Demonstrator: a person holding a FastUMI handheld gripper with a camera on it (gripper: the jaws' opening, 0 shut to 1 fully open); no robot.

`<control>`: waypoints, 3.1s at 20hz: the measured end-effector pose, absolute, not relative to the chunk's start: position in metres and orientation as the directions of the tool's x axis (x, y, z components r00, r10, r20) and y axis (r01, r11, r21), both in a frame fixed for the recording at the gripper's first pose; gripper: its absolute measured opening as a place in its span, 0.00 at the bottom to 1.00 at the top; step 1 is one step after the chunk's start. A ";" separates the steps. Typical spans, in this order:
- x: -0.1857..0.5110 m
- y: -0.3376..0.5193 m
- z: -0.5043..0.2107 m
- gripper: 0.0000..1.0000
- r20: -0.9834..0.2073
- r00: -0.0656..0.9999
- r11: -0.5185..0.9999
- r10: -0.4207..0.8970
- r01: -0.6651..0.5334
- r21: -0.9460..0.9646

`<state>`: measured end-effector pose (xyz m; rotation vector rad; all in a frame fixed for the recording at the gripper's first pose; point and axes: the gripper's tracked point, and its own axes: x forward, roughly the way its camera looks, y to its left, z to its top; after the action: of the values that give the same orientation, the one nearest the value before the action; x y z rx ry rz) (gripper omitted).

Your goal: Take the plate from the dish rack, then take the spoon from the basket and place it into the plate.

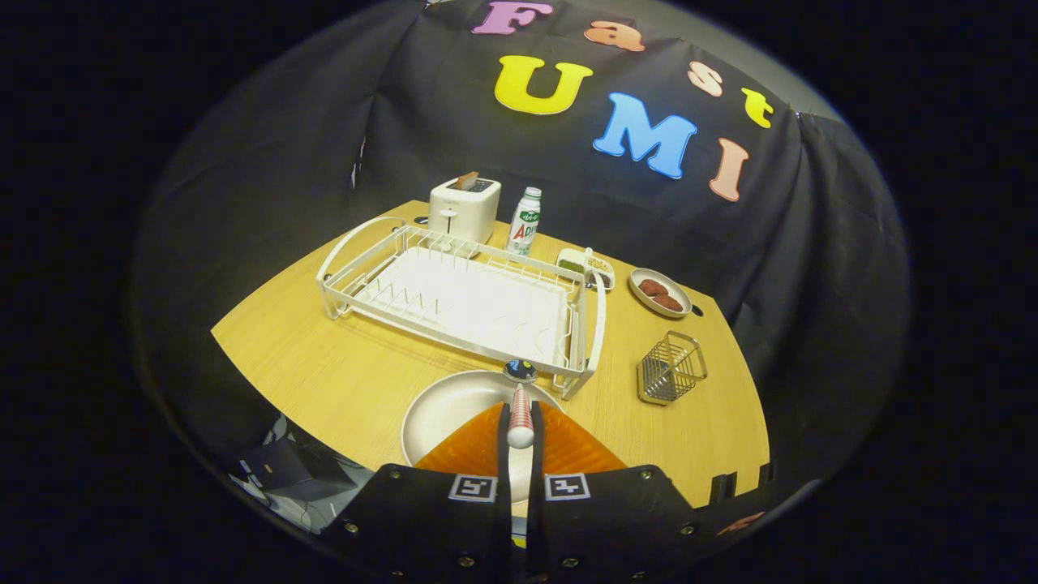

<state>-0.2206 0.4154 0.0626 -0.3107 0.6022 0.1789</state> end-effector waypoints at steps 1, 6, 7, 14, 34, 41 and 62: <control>-0.222 0.419 0.056 0.07 -0.593 0.801 0.937 0.079 -0.264 -0.231; -0.221 0.429 0.028 0.07 -0.642 0.762 0.937 0.087 -0.281 -0.206; -0.220 0.428 0.024 0.07 -0.649 0.756 0.939 0.086 -0.280 -0.201; -0.212 0.421 0.007 0.07 -0.665 0.743 0.939 0.075 -0.277 -0.203; -0.232 0.403 -0.017 0.21 -0.732 0.677 0.943 0.069 -0.284 -0.173; -0.218 0.396 -0.001 0.21 -0.716 0.696 0.950 0.061 -0.260 -0.171; -0.056 0.286 0.233 0.21 -0.230 0.973 0.996 -0.021 0.000 -0.091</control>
<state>-0.0563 0.2861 0.2331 -0.0907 0.2331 -0.0105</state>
